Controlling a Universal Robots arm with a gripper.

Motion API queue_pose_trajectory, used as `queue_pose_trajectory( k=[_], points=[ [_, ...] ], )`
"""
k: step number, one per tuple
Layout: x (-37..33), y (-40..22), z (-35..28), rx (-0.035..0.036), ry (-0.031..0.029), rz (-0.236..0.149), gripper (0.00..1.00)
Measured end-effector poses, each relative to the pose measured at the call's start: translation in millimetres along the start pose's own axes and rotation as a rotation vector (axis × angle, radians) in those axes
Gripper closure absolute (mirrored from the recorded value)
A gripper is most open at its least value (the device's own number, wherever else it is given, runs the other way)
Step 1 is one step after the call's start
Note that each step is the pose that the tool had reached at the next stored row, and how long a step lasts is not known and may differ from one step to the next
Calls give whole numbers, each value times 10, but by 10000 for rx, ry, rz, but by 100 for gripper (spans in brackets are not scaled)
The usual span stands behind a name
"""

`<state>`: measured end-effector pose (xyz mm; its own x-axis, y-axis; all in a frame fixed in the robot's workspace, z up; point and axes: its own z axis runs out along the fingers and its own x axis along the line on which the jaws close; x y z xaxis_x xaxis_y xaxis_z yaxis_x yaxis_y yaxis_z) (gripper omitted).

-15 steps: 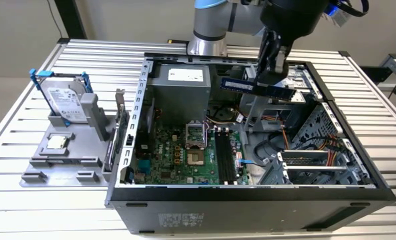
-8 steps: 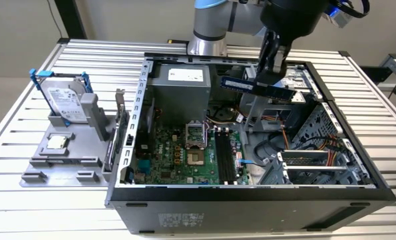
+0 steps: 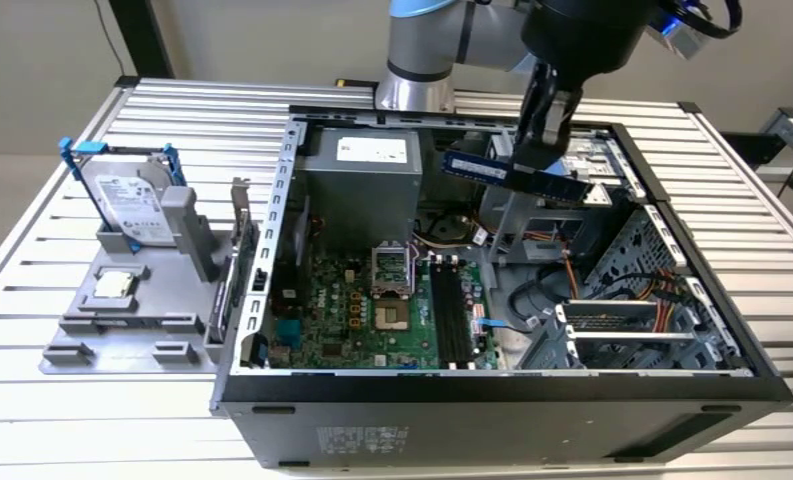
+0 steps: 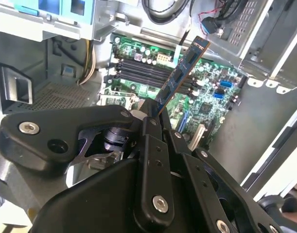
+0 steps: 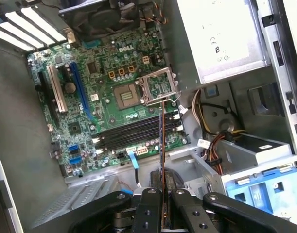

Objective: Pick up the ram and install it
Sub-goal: 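Insert the ram into the slot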

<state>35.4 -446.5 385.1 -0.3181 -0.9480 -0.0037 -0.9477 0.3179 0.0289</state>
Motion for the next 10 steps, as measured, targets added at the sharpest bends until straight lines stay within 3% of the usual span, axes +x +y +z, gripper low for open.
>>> queue_pose_trajectory(
  k=[10],
  points=[
    [0,0,0,2,-18,616,100]
  ],
)
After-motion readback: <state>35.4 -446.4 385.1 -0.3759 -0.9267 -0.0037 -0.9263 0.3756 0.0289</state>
